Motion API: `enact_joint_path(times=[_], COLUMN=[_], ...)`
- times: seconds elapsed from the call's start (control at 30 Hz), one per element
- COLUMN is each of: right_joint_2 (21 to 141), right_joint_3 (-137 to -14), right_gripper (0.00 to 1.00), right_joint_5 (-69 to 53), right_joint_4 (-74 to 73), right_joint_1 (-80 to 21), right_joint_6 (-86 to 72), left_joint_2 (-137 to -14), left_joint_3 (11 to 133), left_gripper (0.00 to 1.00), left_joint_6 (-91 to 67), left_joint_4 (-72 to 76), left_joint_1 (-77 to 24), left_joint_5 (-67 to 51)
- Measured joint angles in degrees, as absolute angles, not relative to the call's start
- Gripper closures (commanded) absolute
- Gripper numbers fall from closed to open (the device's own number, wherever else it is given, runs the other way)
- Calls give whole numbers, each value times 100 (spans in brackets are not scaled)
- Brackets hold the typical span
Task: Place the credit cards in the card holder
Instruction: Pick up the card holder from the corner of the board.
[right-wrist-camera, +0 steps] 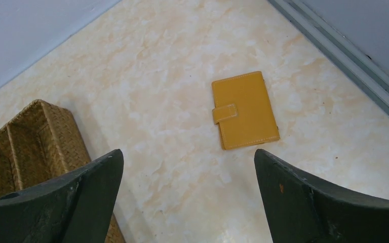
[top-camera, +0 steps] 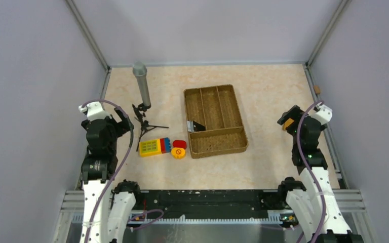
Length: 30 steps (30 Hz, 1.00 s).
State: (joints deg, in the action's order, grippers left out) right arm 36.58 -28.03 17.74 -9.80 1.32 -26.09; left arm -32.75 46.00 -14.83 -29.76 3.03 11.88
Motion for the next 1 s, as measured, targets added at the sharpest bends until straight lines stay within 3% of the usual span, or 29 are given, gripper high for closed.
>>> enact_joint_path(times=[0.2, 0.4, 0.73, 1.0], right_joint_2=[4121, 5308, 6619, 7485], right_joint_3=[-3079, -3369, -3374, -3376], right_gripper=[1, 1, 11, 16], right_joint_5=[1719, 1553, 217, -163], right_joint_4=[-1146, -1358, -1057, -755], right_joint_1=[137, 329, 1990, 2397], right_joint_6=[-2613, -2668, -2773, -2768], left_joint_2=[-3354, -3354, -3354, -3354], left_joint_3=[4598, 4567, 4449, 4438], left_gripper=[1, 1, 1, 1], left_joint_6=[-1494, -1509, -1509, -1509], left_joint_4=[-2974, -2956, -2952, -2899], left_joint_1=[303, 303, 303, 301], left_joint_5=[1214, 1181, 834, 781])
